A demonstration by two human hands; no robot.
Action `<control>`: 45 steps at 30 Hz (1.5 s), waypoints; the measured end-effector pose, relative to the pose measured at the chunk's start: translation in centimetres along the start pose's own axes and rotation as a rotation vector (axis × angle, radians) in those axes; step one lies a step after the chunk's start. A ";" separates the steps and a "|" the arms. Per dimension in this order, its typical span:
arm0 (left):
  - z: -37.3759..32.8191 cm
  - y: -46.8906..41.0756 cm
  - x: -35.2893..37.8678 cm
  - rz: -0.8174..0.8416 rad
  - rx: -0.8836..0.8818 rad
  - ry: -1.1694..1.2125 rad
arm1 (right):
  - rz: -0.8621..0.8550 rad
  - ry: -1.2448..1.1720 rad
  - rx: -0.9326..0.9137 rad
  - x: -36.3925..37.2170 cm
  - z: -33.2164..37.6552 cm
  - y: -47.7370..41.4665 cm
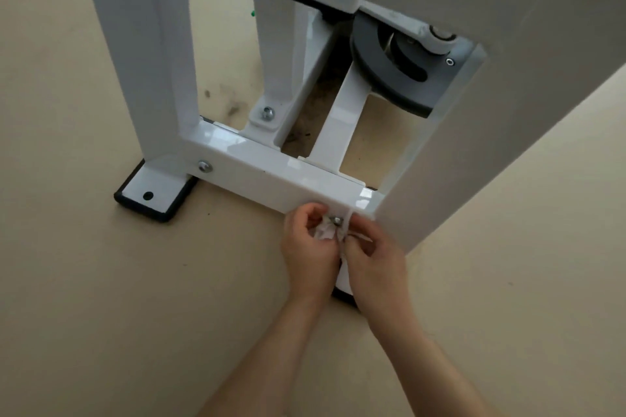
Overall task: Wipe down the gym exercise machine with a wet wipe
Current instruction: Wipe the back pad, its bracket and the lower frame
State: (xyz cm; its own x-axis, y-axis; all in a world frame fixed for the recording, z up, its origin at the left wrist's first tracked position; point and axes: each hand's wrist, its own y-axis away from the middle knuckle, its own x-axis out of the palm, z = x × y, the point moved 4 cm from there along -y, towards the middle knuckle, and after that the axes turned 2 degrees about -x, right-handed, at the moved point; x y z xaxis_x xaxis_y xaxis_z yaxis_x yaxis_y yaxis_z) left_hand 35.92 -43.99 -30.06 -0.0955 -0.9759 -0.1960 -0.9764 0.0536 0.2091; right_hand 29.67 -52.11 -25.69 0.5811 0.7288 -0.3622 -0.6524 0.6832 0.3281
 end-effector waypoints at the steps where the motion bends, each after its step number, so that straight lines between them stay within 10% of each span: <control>1: -0.3 0.0 -0.2 -0.009 0.011 0.012 | -0.017 0.118 -0.082 0.1 0.6 -0.1; 7: -1.2 -2.9 -3.9 -0.146 0.057 0.227 | 0.158 0.622 -0.503 2.4 4.1 -1.1; 11: -1.8 -3.9 -5.5 -0.208 0.316 -0.134 | 0.298 1.098 -0.608 5.0 3.7 -1.7; 17: -2.7 -5.6 -5.2 -0.025 0.850 -0.487 | 0.577 0.884 -0.745 7.8 6.8 -3.8; 21: -1.4 -9.0 -6.6 0.123 1.092 -0.887 | 0.421 0.759 -0.573 4.5 6.8 -4.6; 29: -1.6 -13.9 -10.2 -0.192 0.898 -1.098 | 0.382 0.899 -0.648 7.8 5.8 -3.9; 35: -3.5 -9.5 -6.3 0.154 1.002 -0.755 | 0.288 0.701 -0.579 7.0 5.9 -4.9; 41: -7.9 -15.4 -8.3 -0.101 0.820 -0.540 | 0.181 0.605 -0.530 7.2 6.0 -5.7; 45: -9.6 -18.9 -3.7 0.057 0.734 -0.686 | 0.186 0.638 -0.558 7.2 5.6 -5.7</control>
State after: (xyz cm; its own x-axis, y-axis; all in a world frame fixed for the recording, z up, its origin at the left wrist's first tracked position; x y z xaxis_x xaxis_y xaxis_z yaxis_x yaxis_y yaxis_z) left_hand 56.63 -43.42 -24.10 -0.0112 -0.6480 -0.7616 -0.8227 0.4389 -0.3613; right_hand 40.30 -50.47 -25.24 0.1665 0.5474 -0.8201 -0.9500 0.3118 0.0152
